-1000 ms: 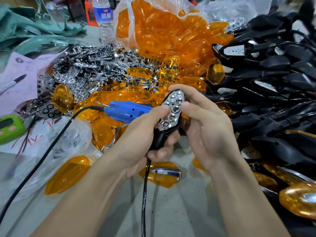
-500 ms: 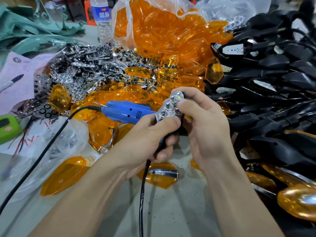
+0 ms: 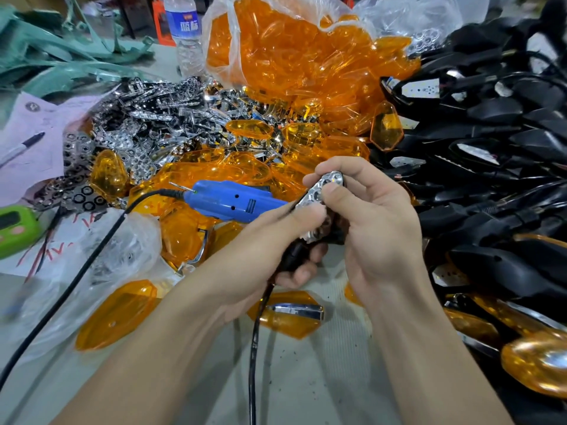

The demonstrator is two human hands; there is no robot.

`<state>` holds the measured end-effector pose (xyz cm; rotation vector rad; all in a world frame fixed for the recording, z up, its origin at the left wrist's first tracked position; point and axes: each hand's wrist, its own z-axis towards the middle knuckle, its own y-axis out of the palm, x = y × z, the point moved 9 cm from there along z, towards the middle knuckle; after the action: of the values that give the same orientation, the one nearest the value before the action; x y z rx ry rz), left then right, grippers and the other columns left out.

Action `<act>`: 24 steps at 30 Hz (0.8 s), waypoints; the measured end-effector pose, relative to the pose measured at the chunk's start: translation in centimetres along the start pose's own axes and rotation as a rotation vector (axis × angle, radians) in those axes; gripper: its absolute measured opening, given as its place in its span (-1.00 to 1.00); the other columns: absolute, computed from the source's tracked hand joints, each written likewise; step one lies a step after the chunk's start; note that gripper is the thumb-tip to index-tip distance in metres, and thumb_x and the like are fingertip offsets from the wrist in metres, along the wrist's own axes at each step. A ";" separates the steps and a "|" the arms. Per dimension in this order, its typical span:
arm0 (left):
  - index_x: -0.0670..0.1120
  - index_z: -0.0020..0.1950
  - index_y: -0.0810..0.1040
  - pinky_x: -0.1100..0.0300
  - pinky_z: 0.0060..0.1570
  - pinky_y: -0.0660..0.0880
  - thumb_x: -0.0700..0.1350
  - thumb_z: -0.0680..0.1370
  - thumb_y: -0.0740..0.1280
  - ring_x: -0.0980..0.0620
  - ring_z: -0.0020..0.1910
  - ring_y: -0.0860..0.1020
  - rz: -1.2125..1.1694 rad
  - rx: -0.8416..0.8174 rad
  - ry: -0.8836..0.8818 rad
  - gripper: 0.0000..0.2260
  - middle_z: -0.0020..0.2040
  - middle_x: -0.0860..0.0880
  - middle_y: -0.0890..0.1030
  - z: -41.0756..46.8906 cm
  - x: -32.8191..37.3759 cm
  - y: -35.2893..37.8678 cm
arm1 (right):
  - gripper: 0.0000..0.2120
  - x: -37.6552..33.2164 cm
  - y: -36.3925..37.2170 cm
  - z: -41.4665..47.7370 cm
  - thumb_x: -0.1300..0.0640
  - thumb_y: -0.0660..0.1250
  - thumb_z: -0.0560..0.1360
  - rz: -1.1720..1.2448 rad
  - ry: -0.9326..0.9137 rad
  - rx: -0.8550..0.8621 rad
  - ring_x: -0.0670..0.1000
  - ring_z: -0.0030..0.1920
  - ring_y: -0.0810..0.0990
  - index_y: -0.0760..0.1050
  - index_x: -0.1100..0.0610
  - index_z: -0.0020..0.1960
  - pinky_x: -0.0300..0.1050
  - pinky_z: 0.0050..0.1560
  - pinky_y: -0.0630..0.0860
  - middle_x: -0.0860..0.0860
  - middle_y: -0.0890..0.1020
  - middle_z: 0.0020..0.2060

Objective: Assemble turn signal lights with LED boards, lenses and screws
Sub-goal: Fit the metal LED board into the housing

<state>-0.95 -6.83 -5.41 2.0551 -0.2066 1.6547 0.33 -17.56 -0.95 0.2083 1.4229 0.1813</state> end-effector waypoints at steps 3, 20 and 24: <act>-0.13 0.00 0.63 0.30 -0.54 0.30 0.13 0.63 0.27 0.04 -0.46 0.44 -0.070 -0.059 0.008 -0.67 -0.20 -0.16 0.58 -0.1 0.0 0.3 | -0.79 0.4 -0.4 -0.1 0.39 0.27 0.61 0.107 0.064 0.019 0.08 -0.41 0.52 0.64 0.19 -0.03 -0.15 -0.59 0.37 0.13 0.69 -0.13; -0.14 0.26 0.61 0.15 -0.32 0.63 -0.01 0.74 0.07 -0.09 -0.15 0.72 0.035 0.105 -0.111 -0.63 0.00 -0.20 0.73 -0.5 0.9 -0.4 | -0.75 1.8 -2.1 0.6 0.38 0.32 0.61 0.134 0.141 0.185 -0.02 -0.23 0.68 0.70 0.11 -0.04 -0.18 -0.29 0.58 0.08 0.72 -0.17; 0.02 0.36 0.57 0.13 -0.31 0.63 -0.24 0.48 0.34 -0.16 -0.18 0.73 -0.008 0.051 0.038 -0.55 0.01 -0.24 0.72 -1.1 2.1 -1.0 | -0.79 2.5 -2.8 0.7 0.29 0.27 0.66 0.226 0.204 0.221 0.05 -0.22 0.69 0.68 0.17 0.05 -0.09 -0.31 0.59 0.16 0.72 -0.13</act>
<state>-0.97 -5.09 -3.58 2.0574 -0.1439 1.7088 1.40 -19.64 -3.95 0.5466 1.6217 0.2363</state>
